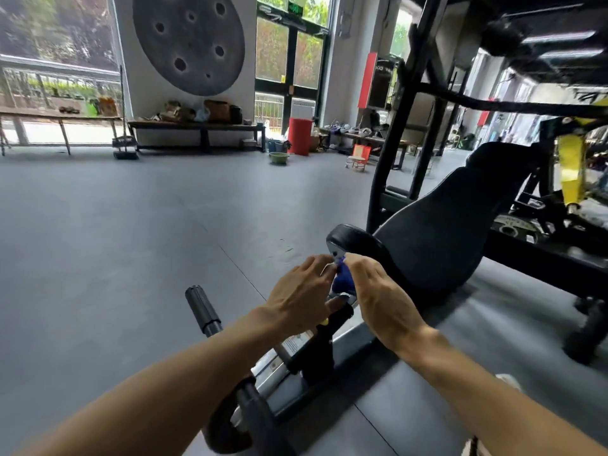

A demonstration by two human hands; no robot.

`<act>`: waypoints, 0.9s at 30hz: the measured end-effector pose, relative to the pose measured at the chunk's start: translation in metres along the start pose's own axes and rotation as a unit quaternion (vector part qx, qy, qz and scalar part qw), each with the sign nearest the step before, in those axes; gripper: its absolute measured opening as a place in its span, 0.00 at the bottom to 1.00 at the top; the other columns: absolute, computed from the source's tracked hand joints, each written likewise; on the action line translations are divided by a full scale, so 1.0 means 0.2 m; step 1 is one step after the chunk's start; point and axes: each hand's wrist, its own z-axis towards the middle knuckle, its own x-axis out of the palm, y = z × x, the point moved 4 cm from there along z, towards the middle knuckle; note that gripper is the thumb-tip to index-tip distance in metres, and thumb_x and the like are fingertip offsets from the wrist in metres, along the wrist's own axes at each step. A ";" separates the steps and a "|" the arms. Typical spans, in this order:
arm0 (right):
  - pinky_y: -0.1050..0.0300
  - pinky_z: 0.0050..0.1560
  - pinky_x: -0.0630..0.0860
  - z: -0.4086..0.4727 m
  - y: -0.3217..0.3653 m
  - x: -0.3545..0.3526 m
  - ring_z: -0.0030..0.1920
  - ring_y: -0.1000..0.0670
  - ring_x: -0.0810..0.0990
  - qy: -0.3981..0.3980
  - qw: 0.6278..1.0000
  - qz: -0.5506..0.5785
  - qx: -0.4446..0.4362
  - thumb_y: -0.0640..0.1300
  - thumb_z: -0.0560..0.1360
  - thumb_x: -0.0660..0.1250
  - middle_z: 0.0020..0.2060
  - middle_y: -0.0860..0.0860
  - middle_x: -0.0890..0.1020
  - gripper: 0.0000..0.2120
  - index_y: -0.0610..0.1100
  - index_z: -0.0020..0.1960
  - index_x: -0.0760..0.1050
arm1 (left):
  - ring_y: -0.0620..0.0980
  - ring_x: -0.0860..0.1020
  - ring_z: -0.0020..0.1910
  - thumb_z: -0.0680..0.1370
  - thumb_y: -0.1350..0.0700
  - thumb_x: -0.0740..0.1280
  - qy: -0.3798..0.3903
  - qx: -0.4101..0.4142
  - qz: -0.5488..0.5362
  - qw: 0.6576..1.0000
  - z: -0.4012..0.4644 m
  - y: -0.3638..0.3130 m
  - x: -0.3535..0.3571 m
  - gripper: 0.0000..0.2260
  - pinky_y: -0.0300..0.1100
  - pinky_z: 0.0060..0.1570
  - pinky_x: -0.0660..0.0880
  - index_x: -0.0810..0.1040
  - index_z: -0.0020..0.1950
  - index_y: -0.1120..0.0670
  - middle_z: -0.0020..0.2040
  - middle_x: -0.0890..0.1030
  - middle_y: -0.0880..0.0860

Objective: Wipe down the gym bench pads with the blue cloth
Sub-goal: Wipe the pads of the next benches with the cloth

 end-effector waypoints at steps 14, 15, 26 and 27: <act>0.53 0.49 0.80 0.12 0.09 -0.12 0.55 0.42 0.79 -0.013 0.998 0.021 -0.051 0.36 0.76 0.65 0.54 0.42 0.79 0.14 0.38 0.61 0.70 | 0.53 0.78 0.48 0.81 0.48 0.68 -0.088 0.030 0.046 0.995 -0.01 0.05 -0.20 0.15 0.45 0.43 0.80 0.79 0.59 0.58 0.53 0.80 0.56; 0.52 0.49 0.81 0.14 0.05 -0.07 0.56 0.42 0.79 -0.011 0.998 0.029 -0.050 0.38 0.77 0.64 0.54 0.42 0.79 0.14 0.38 0.62 0.69 | 0.53 0.78 0.47 0.81 0.48 0.69 -0.085 0.028 0.044 0.995 0.01 0.07 -0.16 0.15 0.45 0.42 0.80 0.79 0.59 0.58 0.53 0.80 0.56; 0.46 0.48 0.83 0.47 -0.46 0.65 0.58 0.41 0.79 0.044 0.996 0.052 -0.056 0.40 0.77 0.66 0.58 0.40 0.77 0.17 0.37 0.64 0.69 | 0.56 0.79 0.44 0.81 0.53 0.69 -0.084 -0.006 -0.046 0.995 0.39 0.58 0.54 0.10 0.47 0.40 0.80 0.79 0.55 0.60 0.49 0.81 0.57; 0.46 0.49 0.83 0.52 -0.49 0.70 0.58 0.41 0.79 0.045 0.996 0.052 -0.061 0.41 0.77 0.65 0.58 0.40 0.77 0.17 0.38 0.64 0.69 | 0.56 0.79 0.44 0.81 0.53 0.68 -0.086 -0.005 -0.042 0.995 0.43 0.64 0.57 0.10 0.48 0.41 0.80 0.79 0.56 0.60 0.49 0.81 0.57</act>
